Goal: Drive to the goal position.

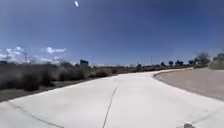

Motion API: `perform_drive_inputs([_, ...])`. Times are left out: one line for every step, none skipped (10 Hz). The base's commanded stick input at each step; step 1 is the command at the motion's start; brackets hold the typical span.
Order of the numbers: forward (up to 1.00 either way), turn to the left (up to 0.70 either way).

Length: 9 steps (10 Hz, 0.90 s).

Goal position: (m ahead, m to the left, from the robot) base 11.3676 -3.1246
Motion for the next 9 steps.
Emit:
perform_drive_inputs([0.85, 0.0])
perform_drive_inputs([0.85, -0.05])
perform_drive_inputs([0.85, -0.15])
perform_drive_inputs([0.85, -0.26])
perform_drive_inputs([0.85, -0.34])
perform_drive_inputs([0.85, -0.34])
perform_drive_inputs([0.85, -0.34])
perform_drive_inputs([0.85, -0.34])
perform_drive_inputs([0.85, -0.34])
